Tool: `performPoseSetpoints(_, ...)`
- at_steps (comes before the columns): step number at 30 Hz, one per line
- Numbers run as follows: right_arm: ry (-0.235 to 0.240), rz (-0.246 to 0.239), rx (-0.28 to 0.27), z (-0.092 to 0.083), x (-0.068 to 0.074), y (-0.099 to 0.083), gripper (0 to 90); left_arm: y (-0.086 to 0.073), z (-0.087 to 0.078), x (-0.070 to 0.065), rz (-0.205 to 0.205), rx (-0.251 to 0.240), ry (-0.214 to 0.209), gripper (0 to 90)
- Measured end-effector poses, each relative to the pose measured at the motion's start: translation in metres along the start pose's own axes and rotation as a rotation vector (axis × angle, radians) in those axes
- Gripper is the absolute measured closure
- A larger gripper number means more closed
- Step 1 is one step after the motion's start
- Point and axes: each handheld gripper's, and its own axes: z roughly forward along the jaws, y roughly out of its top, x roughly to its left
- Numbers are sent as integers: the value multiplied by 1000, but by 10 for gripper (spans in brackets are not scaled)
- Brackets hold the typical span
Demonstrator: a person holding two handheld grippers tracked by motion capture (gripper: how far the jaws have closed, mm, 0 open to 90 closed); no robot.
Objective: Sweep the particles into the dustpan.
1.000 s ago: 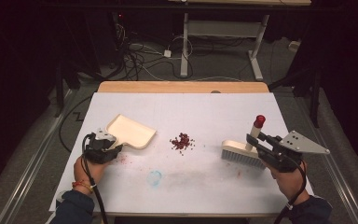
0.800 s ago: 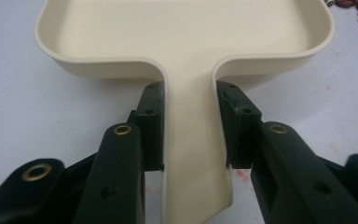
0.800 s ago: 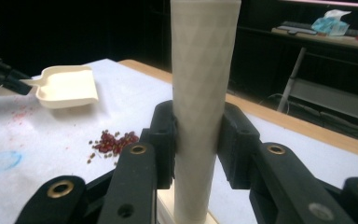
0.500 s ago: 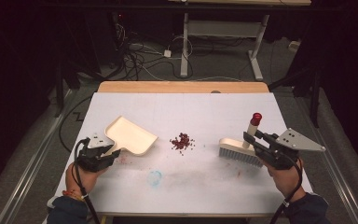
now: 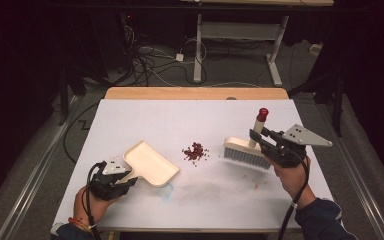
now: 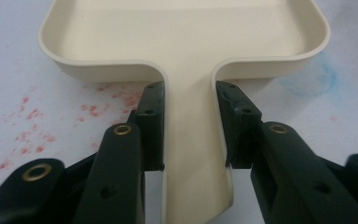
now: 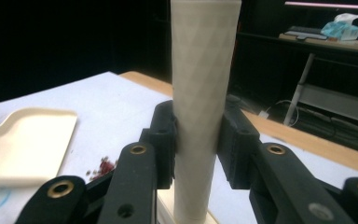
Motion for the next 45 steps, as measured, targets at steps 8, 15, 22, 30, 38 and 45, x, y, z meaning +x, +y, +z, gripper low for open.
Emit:
performPoseSetpoints(8,-35,2,-2,40,0,14,703,5,6,-12,42,21,-43,638)
performPoseSetpoints(15,-73,-4,7,91,7,21,703,13,12,-22,75,35,-43,638)
performPoseSetpoints(22,-71,12,10,128,19,18,703,14,18,-25,82,35,-42,637)
performPoseSetpoints(30,-48,15,18,140,33,9,703,14,23,-28,73,38,-46,637)
performPoseSetpoints(38,53,-13,19,128,63,6,700,20,27,-32,77,36,-36,637)
performPoseSetpoints(45,54,-27,35,122,82,5,693,28,35,-38,64,42,-36,637)
